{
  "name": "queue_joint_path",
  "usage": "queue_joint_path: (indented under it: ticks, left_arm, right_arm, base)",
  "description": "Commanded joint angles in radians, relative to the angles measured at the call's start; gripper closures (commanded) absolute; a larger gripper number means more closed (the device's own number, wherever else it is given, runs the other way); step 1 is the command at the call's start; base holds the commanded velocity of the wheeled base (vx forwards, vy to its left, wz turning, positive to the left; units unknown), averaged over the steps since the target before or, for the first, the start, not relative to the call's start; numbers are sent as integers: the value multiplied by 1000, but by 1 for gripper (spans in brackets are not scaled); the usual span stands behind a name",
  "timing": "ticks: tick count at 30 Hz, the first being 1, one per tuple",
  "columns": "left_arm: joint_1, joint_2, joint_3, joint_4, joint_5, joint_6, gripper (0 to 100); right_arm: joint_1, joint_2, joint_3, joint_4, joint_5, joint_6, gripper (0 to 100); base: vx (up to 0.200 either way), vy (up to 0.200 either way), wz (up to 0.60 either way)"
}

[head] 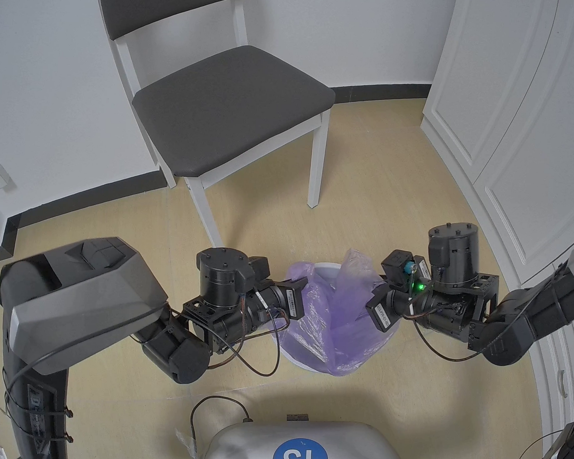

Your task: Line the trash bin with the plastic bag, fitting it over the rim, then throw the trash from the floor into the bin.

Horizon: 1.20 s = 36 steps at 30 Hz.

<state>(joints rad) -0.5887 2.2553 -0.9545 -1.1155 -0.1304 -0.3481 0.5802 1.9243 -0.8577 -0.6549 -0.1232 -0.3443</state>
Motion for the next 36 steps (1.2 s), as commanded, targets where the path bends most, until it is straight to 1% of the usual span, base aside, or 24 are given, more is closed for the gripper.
queue_joint_path:
  ticks: [1, 2, 6, 8, 11, 18, 20, 22, 24, 28, 30, 31, 33, 36]
  left_arm:
    - [29, 6, 51, -44, 2, -6, 100]
    - [36, -3, 77, -83, 2, -6, 100]
    - [38, -39, 138, -144, 2, -6, 100]
    - [35, -65, 161, -152, 2, -6, 100]
    - [30, -88, 174, -153, 2, -6, 100]
    - [18, -117, 168, -150, 2, -5, 100]
    - [4, -117, 164, -150, 3, -6, 100]
    - [-20, -118, 164, -150, 8, -5, 100]
    - [-37, -117, 163, -150, 11, -5, 100]
    - [-60, -103, 158, -150, 11, -5, 100]
    - [-60, -103, 158, -150, 11, -5, 100]
    - [-63, -76, 149, -148, 12, -3, 100]
    - [-60, -68, 146, -147, 14, -2, 100]
    - [-11, -71, 137, -63, 14, 21, 100]
  right_arm:
    - [15, 87, -57, -6, -3, 7, 100]
    - [26, 116, -86, -6, -16, 7, 100]
    - [61, 163, -147, -12, -49, 33, 100]
    - [73, 177, -166, -9, -56, 50, 100]
    - [73, 183, -173, -8, -58, 51, 100]
    - [81, 202, -182, -9, -59, 91, 100]
    - [70, 219, -185, -11, -58, 99, 100]
    - [33, 229, -185, -12, -55, 123, 100]
    - [15, 234, -182, -14, -47, 140, 100]
    - [-36, 237, -172, -15, -44, 151, 100]
    - [-36, 237, -172, -15, -44, 151, 100]
    - [-66, 217, -158, -14, -44, 151, 100]
    - [-72, 197, -152, -9, -46, 148, 100]
    - [-109, 116, -113, 26, -59, 93, 100]
  base:
    - [0, 0, 0]
    - [0, 0, 0]
    - [0, 0, 0]
    - [0, 0, 0]
    - [0, 0, 0]
    - [0, 0, 0]
    - [0, 0, 0]
    - [0, 0, 0]
    - [0, 0, 0]
    - [0, 0, 0]
    - [0, 0, 0]
    - [0, 0, 0]
    - [0, 0, 0]
    - [0, 0, 0]
